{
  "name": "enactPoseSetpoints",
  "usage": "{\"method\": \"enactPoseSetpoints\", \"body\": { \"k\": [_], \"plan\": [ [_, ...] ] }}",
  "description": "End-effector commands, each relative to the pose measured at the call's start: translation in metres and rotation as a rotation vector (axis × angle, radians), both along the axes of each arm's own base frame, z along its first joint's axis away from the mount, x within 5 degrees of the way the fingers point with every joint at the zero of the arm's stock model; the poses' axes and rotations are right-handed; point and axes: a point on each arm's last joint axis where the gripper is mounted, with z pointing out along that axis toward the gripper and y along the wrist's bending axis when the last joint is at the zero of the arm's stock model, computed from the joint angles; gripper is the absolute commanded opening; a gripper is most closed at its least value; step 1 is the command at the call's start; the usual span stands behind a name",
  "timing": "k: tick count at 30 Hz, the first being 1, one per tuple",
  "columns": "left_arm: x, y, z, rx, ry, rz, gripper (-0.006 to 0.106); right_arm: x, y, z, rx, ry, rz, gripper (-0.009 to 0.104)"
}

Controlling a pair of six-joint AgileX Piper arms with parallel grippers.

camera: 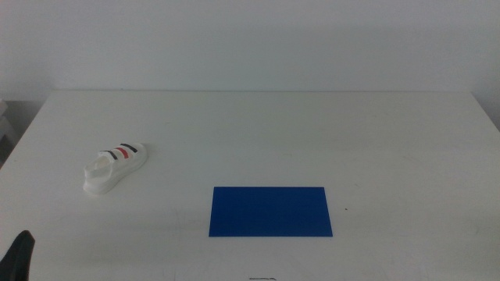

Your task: Use one arm to grab the shoe from the table and place it on the mat.

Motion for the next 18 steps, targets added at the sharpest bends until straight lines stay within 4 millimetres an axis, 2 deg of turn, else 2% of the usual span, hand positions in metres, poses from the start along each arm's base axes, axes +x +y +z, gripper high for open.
{"method": "enactPoseSetpoints", "body": {
  "k": [1, 10, 14, 18],
  "plan": [
    [-0.002, 0.000, 0.009, -0.011, -0.098, -0.002, 0.088, -0.002, 0.000, 0.014, -0.015, -0.113, 0.001, 0.094],
    [-0.002, 0.000, 0.005, -0.010, -0.054, -0.002, 0.088, -0.002, 0.000, 0.014, -0.015, -0.113, 0.001, 0.094],
    [0.013, -0.001, 0.035, -0.017, 0.127, -0.001, 0.088, -0.002, 0.000, 0.014, -0.015, -0.113, 0.001, 0.094],
    [0.037, -0.001, 0.064, -0.007, 0.328, -0.002, 0.088, -0.002, 0.000, 0.014, -0.015, -0.113, 0.001, 0.094]
  ]
}}
